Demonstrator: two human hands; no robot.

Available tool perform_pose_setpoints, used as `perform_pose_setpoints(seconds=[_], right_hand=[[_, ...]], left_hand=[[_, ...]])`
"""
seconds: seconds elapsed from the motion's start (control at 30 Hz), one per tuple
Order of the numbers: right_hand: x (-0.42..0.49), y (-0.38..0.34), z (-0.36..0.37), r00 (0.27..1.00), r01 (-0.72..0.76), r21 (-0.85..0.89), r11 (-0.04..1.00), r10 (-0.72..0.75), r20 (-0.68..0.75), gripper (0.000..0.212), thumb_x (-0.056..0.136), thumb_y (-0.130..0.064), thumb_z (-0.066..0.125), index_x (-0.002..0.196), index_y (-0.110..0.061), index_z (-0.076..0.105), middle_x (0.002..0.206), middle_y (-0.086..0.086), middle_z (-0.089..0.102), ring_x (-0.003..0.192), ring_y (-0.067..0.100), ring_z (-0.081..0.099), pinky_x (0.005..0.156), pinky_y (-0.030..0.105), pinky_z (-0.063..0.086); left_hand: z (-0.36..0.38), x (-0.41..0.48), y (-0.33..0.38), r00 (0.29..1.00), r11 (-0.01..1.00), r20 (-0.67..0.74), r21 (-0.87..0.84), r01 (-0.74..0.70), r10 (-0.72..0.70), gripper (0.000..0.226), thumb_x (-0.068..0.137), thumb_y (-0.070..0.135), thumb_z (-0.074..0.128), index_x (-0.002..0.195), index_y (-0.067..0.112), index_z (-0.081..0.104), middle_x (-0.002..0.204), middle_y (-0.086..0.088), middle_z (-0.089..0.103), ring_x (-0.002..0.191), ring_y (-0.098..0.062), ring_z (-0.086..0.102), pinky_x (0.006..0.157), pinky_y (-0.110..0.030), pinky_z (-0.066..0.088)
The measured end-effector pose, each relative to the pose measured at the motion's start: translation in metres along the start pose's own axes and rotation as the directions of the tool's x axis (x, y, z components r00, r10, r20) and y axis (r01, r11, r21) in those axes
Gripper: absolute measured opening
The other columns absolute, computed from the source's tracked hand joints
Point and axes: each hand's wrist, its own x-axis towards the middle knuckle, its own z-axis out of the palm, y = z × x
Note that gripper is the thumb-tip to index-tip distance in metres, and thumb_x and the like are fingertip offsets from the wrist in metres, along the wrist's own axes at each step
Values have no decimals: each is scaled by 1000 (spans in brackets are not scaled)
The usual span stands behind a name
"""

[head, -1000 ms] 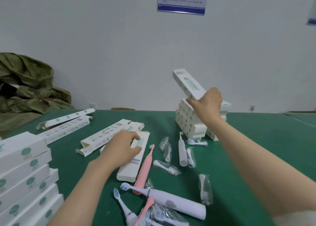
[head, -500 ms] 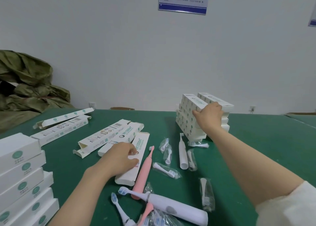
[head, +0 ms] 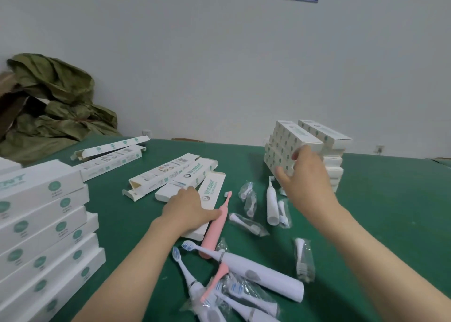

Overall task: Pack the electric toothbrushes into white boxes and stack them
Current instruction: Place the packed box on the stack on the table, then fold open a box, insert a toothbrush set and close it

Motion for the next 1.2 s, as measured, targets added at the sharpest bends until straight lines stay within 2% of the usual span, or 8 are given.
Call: perform_pose_setpoints(seconds=[0.13, 0.3, 0.47, 0.6, 0.8, 1.03, 1.13, 1.2], right_hand=[[-25, -17, 42, 856, -92, -14, 996, 87, 510, 23, 89, -23, 57, 102, -5, 51, 93, 11, 58, 81, 24, 54, 66, 30, 39], [-24, -23, 69, 808, -325, 241, 915, 135, 574, 32, 90, -38, 53, 75, -9, 53, 66, 4, 57, 56, 15, 49, 58, 27, 43], [-10, -34, 69, 731, -664, 681, 310, 75, 678, 28, 91, -29, 61, 108, -7, 60, 84, 8, 73, 59, 16, 56, 55, 25, 47], [-14, -40, 67, 664, -747, 664, -19, 22, 747, 15, 93, -19, 58, 101, -6, 61, 76, 5, 73, 57, 10, 63, 52, 18, 50], [-18, -50, 59, 618, -741, 574, -349, -19, 786, 17, 91, -22, 62, 95, -6, 62, 73, 8, 72, 61, 15, 69, 55, 23, 56], [-23, -45, 42, 411, -908, 414, 67, -57, 910, 59, 91, -60, 40, 51, -16, 39, 46, 4, 49, 36, 13, 42, 33, 17, 34], [-15, -50, 27, 598, -773, 575, 268, 4, 801, 52, 95, -42, 41, 51, -16, 35, 41, 2, 46, 35, 14, 37, 35, 19, 29], [-12, -55, 17, 796, -557, 706, 437, 40, 604, 46, 95, -33, 45, 54, -14, 41, 42, 2, 51, 38, 16, 41, 40, 20, 34]], left_hand=[[-4, -6, 0, 1000, 994, 5, -106, 22, -22, 35, 78, 43, 67, 73, 18, 43, 75, 4, 50, 67, -11, 47, 51, -25, 35], [-32, -11, -4, 990, 968, -100, -219, -123, 103, 30, 66, 24, 75, 73, 26, 46, 76, 9, 50, 73, -12, 48, 59, -23, 37], [-54, -23, 8, 893, 888, -203, -153, -433, 401, 55, 66, 36, 78, 117, 30, 59, 113, 12, 61, 102, -9, 54, 85, -28, 44], [-74, -27, -1, 970, 952, -81, 227, -205, 228, 104, 51, 60, 79, 139, 30, 32, 132, 8, 47, 117, -16, 49, 90, -35, 46], [-102, -35, -10, 852, 841, -408, -284, -460, 329, 58, 51, 35, 89, 97, 36, 53, 95, 23, 59, 87, 11, 54, 62, -7, 41], [-95, -42, 13, 727, 319, -652, -657, -684, 216, 52, 58, 16, 89, 96, 21, 54, 87, 14, 62, 83, 3, 61, 73, -12, 48], [-97, -45, 21, 705, 190, -697, -680, -708, 132, 44, 61, 19, 82, 95, 22, 53, 84, 12, 58, 77, 1, 59, 71, -16, 48], [-97, -47, 27, 708, 286, -698, -659, -695, 111, 42, 61, 18, 81, 93, 26, 55, 92, 8, 57, 80, -2, 58, 78, -19, 49]])
